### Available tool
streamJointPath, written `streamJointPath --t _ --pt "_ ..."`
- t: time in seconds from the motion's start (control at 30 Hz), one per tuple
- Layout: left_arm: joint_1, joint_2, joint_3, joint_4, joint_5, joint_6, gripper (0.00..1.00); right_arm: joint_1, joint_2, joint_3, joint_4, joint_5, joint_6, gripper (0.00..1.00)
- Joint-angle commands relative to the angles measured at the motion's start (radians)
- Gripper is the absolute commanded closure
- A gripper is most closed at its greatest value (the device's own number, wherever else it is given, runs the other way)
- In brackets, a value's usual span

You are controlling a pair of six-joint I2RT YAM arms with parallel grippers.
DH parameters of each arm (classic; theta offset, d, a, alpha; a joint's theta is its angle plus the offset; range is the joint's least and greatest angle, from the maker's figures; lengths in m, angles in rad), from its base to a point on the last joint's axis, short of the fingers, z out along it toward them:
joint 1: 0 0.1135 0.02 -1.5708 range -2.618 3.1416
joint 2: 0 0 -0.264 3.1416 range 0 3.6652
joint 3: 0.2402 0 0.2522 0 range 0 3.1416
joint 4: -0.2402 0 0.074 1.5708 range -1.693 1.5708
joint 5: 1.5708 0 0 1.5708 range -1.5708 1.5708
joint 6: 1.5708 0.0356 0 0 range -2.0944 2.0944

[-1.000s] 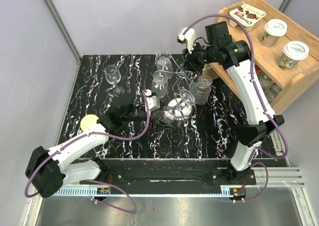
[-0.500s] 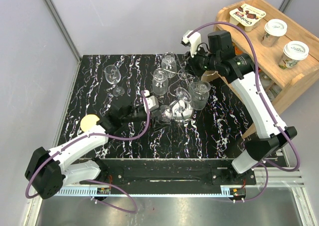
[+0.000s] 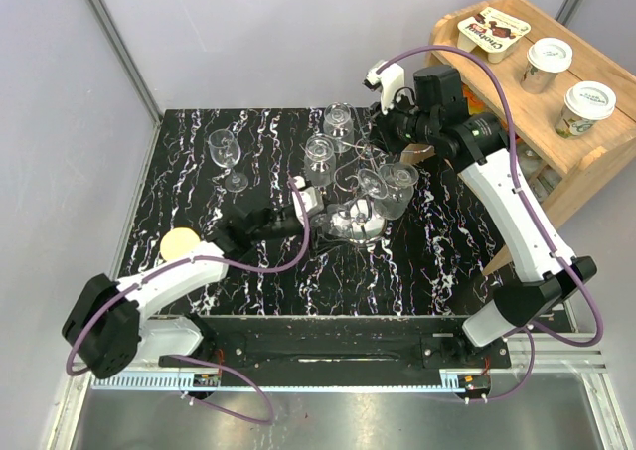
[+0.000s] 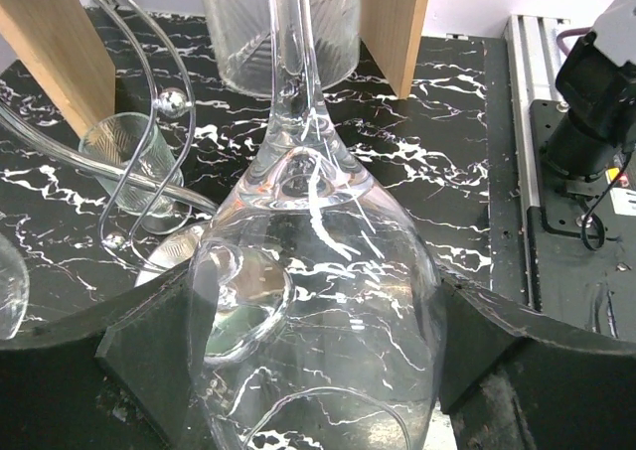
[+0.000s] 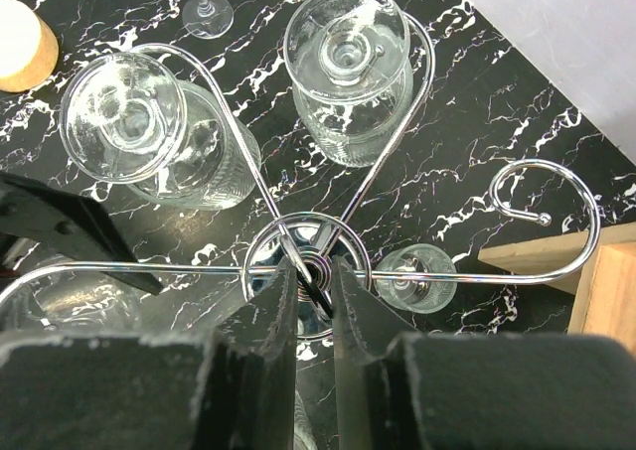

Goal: Place the wine glass upside down on the wine glass rack
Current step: Turn the wine glass upside down at the wine rack.

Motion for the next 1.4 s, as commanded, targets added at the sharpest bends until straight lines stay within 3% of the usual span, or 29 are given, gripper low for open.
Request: streamJointPath --t 0.0,0.63,1.07,1.37 --pt "-0.005 0.048 0.043 0.177 -0.002 0.005 1.00 0.007 -0.052 -0.005 0.077 0.030 0.051 1.00" --pt "0.057 0.164 -0.030 0.618 0.010 -0.135 1.00 0.007 -0.069 -0.026 0.063 0.033 0.034 1.00" --pt "0.071 0.126 -0.060 0.674 0.041 -0.152 1.00 0.007 -0.063 -0.029 0.059 0.030 0.033 1.00" --pt "0.074 0.140 -0.158 0.849 0.035 -0.158 1.00 0.007 -0.077 -0.040 0.057 0.036 0.025 1.00"
